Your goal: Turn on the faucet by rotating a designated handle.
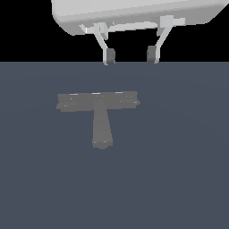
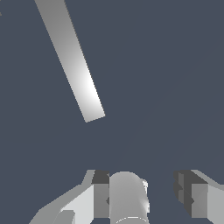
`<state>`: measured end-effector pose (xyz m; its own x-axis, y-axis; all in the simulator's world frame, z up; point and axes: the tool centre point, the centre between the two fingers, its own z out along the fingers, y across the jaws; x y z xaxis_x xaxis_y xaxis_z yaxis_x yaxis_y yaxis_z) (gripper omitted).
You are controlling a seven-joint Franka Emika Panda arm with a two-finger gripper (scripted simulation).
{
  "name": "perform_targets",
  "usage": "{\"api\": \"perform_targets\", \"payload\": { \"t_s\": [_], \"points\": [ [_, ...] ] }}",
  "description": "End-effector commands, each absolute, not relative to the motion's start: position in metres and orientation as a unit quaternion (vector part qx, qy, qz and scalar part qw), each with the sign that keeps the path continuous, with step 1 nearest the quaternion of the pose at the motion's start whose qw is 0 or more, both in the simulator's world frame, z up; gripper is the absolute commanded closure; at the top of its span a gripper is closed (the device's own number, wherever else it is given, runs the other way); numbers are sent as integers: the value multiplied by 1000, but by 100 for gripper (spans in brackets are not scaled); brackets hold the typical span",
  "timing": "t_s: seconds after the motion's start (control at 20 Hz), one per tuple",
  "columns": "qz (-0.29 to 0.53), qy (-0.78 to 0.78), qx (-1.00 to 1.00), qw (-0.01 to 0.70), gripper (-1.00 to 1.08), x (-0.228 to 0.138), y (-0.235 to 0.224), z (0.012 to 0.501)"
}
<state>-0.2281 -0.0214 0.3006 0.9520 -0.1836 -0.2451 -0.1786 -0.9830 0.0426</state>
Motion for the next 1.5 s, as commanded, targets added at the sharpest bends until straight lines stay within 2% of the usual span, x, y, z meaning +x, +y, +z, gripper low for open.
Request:
{"api": "perform_targets", "payload": {
  "t_s": [0.0, 0.1, 0.15, 0.2, 0.25, 0.3, 0.35, 0.4, 0.45, 0.5, 0.55, 0.6, 0.65, 0.7, 0.75, 0.8, 0.85, 0.9, 0.95, 1.0, 1.05, 1.1, 1.2, 1.25, 1.3, 1.35, 1.4, 1.45],
  "points": [
    [-146, -154, 977, 7, -6, -230, -45, 257],
    [-138, -222, 965, -21, -34, -210, -52, 241],
    [-139, -226, 964, -24, -34, -211, -56, 241],
    [-132, -245, 960, -29, 77, -200, -54, 233],
    [-117, -273, 955, -24, -71, -184, -72, 232],
    [-116, -263, 958, -21, -33, -174, -49, 220],
    [-113, -299, 947, -24, -47, -167, -60, 209],
    [-119, -272, 955, -8, -58, -166, -33, 191],
    [-112, -317, 941, -25, -52, -149, -35, 184],
    [-110, -334, 936, -31, -52, -153, -51, 186],
    [-88, -354, 931, -16, -78, -136, -78, 185],
    [-98, -397, 912, -27, -79, -146, -70, 167],
    [-106, -431, 895, -36, -79, -154, -104, 159],
    [-91, -389, 916, -33, -79, -125, -62, 158],
    [-90, -387, 917, -33, -79, -124, -60, 159],
    [-80, -419, 904, -43, -69, -109, -55, 152],
    [-82, -432, 898, -6, -83, -124, -97, 131],
    [-44, -408, 912, -3, -83, -81, -75, 141],
    [-48, -387, 921, -3, -77, -79, -53, 124],
    [-56, -431, 901, -13, -67, -84, -38, 107],
    [-61, -453, 889, -18, -67, -89, -63, 104],
    [-36, -430, 902, -27, -71, -54, -40, 110],
    [-41, -492, 869, -30, -72, -68, -92, 89],
    [-37, -450, 892, -14, -84, -64, -98, 82],
    [-33, -417, 908, -2, -84, -63, -59, 81],
    [-42, -442, 895, -32, -79, -56, -4, 77],
    [-22, -431, 902, -26, -76, -47, -69, 80],
    [-47, -467, 883, -11, -75, -80, -63, 57]
  ]
}}
